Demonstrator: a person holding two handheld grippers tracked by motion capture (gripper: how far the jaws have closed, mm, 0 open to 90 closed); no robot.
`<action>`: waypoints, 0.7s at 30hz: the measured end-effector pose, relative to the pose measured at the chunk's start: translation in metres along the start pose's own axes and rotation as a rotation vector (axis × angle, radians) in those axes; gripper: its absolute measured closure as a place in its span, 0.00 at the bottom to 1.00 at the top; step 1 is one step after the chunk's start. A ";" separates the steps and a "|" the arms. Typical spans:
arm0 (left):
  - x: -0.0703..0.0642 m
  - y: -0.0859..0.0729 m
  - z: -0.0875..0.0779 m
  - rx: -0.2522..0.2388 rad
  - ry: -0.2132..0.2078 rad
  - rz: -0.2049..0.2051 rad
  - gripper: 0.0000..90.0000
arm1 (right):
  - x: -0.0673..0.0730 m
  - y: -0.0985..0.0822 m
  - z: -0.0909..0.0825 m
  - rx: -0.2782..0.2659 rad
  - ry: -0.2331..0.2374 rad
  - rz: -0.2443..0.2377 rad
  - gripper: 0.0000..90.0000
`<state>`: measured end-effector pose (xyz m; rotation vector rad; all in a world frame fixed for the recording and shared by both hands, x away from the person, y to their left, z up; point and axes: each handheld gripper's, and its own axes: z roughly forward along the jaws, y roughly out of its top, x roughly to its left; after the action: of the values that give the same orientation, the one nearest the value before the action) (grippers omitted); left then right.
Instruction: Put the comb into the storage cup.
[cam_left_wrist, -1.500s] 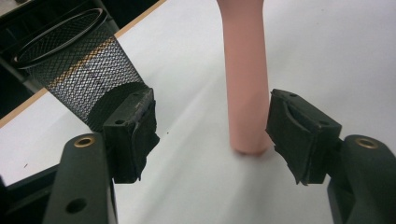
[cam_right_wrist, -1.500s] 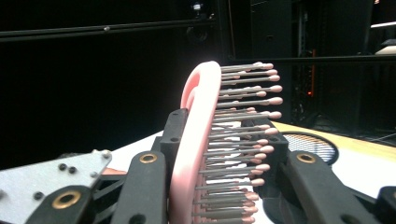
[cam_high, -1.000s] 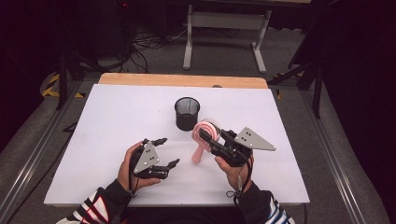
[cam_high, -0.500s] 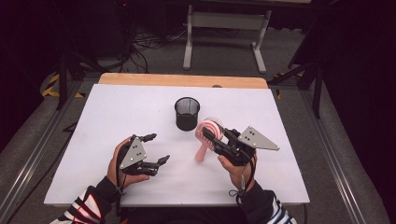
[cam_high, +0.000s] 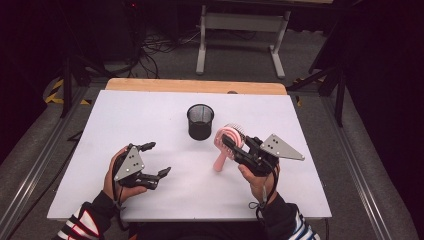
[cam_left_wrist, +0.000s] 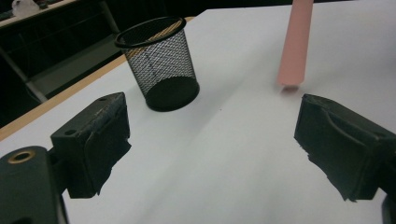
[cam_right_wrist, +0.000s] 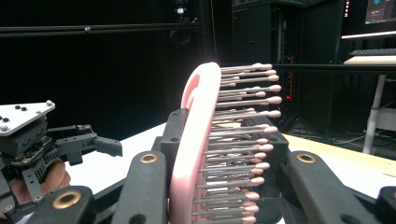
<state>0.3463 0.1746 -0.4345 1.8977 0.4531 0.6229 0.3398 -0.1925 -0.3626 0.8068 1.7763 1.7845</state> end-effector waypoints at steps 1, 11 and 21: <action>0.000 0.000 0.000 0.000 0.000 0.000 0.12 | 0.000 0.000 0.000 0.000 -0.001 0.000 0.71; 0.004 -0.015 -0.016 0.025 0.012 -0.016 0.12 | -0.004 0.003 0.000 -0.009 -0.018 -0.003 0.71; 0.004 -0.027 -0.025 0.041 0.017 -0.043 0.11 | -0.009 0.007 0.002 -0.019 -0.032 -0.002 0.71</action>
<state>0.3338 0.2056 -0.4501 1.9175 0.5203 0.6061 0.3484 -0.1978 -0.3559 0.8216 1.7372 1.7750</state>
